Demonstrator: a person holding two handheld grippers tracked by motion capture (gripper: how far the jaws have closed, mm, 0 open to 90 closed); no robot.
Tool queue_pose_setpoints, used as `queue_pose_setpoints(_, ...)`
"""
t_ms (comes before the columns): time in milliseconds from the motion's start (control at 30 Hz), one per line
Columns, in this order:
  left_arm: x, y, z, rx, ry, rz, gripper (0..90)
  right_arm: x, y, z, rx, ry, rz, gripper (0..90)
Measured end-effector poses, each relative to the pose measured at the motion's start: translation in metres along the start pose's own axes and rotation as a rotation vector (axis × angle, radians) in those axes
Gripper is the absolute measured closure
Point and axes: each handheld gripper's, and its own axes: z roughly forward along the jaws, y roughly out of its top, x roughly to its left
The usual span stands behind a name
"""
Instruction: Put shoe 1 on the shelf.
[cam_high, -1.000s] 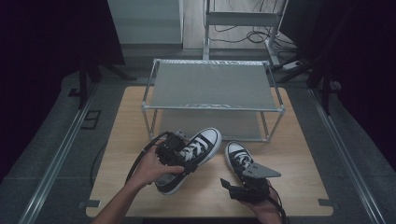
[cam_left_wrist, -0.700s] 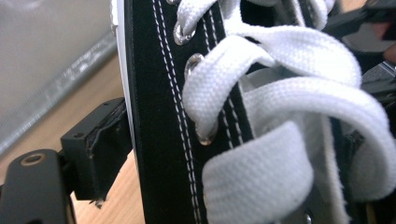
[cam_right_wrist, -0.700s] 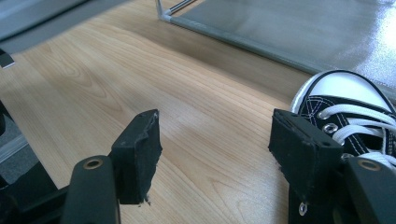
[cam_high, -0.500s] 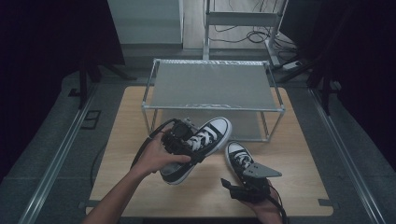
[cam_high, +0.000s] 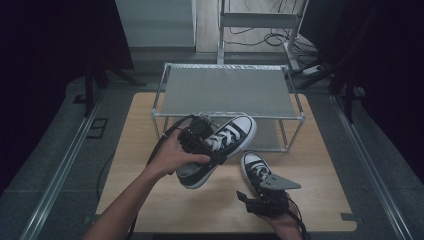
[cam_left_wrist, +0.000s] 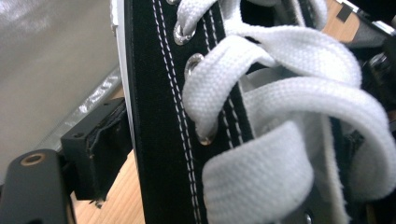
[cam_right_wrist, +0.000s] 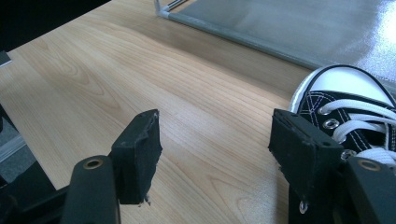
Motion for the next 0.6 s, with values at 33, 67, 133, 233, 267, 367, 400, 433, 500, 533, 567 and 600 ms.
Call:
queue_pose_setpoints(33,0.001,0.003,-0.002,-0.001,-0.001,-0.001,14.7,0.0,0.0,0.0,0.001,0.0,0.001,33.6)
queue_pose_setpoints(67,0.003,0.005,-0.003,-0.003,0.0,-0.004,14.7,0.0,0.0,0.0,0.0,0.0,0.001,33.6)
queue_pose_setpoints(133,0.005,0.011,-0.007,-0.006,0.007,-0.012,14.7,0.0,0.0,0.0,0.0,0.001,0.001,33.6)
queue_pose_setpoints(233,0.009,0.016,-0.009,-0.008,0.013,-0.021,14.7,0.0,0.0,0.001,0.004,0.004,0.002,33.6)
queue_pose_setpoints(267,0.011,0.02,-0.011,-0.008,0.016,-0.027,14.7,0.0,0.0,0.001,0.005,0.003,0.001,33.6)
queue_pose_setpoints(367,0.015,0.025,-0.013,-0.01,0.019,-0.036,14.7,0.0,0.0,0.001,0.005,0.004,0.005,33.6)
queue_pose_setpoints(400,0.02,0.03,-0.015,-0.008,0.018,-0.049,14.7,0.0,0.0,0.001,0.005,0.005,0.005,33.6)
queue_pose_setpoints(433,0.022,0.032,-0.016,-0.008,0.023,-0.056,14.7,0.0,0.0,0.001,0.006,0.006,0.002,33.6)
queue_pose_setpoints(500,0.025,0.035,-0.016,-0.006,0.03,-0.063,14.7,0.0,0.0,0.001,0.005,0.007,0.002,33.6)
queue_pose_setpoints(533,0.028,0.037,-0.017,-0.006,0.04,-0.071,14.7,0.001,0.0,0.001,0.006,0.009,0.002,33.6)
queue_pose_setpoints(567,0.031,0.04,-0.018,-0.004,0.046,-0.078,14.7,0.001,0.0,0.001,0.006,0.009,0.002,33.6)
queue_pose_setpoints(600,0.033,0.043,-0.018,-0.003,0.056,-0.085,14.7,0.002,0.0,0.001,0.008,0.011,0.002,33.6)
